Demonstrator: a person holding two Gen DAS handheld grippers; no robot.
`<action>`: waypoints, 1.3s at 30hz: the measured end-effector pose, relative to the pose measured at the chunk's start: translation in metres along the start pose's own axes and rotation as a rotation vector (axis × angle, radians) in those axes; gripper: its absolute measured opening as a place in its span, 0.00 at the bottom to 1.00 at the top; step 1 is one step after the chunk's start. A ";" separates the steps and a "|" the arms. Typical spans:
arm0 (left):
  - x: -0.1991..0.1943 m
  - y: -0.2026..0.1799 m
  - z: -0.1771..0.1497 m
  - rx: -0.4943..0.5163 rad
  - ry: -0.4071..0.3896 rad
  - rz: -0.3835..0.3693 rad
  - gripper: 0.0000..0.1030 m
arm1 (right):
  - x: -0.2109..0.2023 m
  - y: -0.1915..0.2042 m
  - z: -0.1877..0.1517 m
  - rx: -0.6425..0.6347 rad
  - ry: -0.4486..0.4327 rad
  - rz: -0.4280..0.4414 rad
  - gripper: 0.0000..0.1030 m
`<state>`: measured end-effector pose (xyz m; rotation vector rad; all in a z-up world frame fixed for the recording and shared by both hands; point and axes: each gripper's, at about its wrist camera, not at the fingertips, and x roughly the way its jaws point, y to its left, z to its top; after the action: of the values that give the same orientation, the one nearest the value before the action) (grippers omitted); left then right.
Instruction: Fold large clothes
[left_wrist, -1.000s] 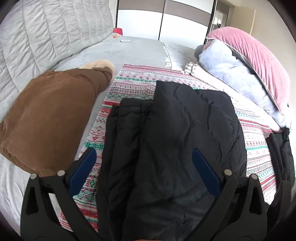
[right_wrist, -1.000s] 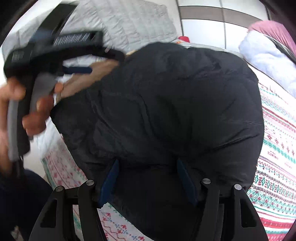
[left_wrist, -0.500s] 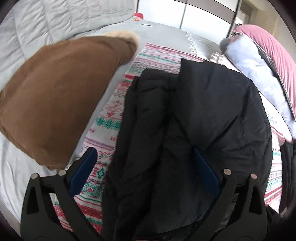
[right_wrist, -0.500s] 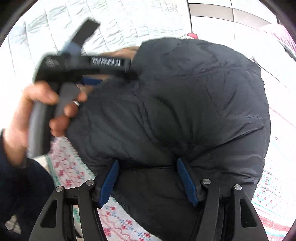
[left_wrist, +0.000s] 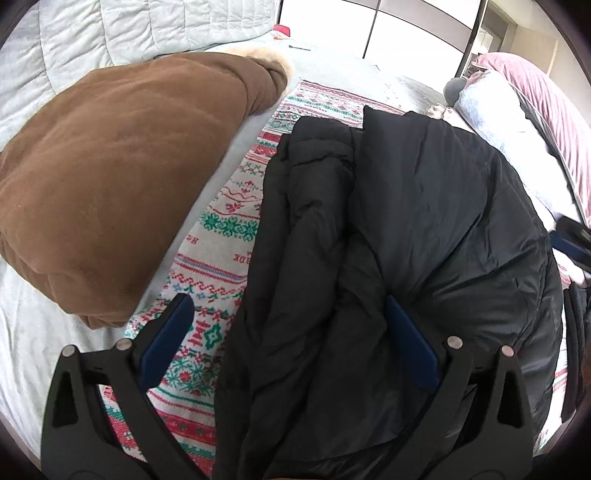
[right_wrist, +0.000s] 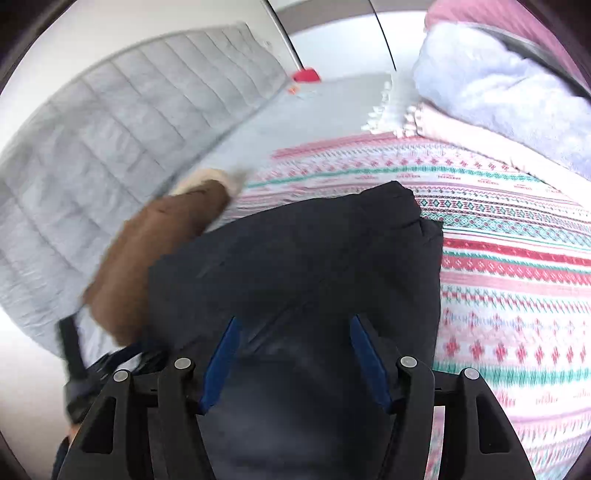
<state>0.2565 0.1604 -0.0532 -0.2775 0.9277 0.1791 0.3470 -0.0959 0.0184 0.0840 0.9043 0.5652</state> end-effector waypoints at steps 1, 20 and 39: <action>0.001 -0.001 0.000 0.000 0.003 0.003 1.00 | 0.018 -0.002 0.006 -0.005 0.036 -0.014 0.61; 0.005 -0.001 0.001 0.049 0.020 0.032 1.00 | 0.047 0.014 -0.024 -0.112 0.084 -0.138 0.63; -0.034 0.046 -0.033 -0.023 0.126 -0.206 1.00 | -0.015 -0.095 -0.137 0.506 0.095 0.302 0.78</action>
<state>0.1989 0.1926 -0.0512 -0.4067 1.0155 -0.0182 0.2756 -0.2067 -0.0851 0.6636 1.1208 0.6109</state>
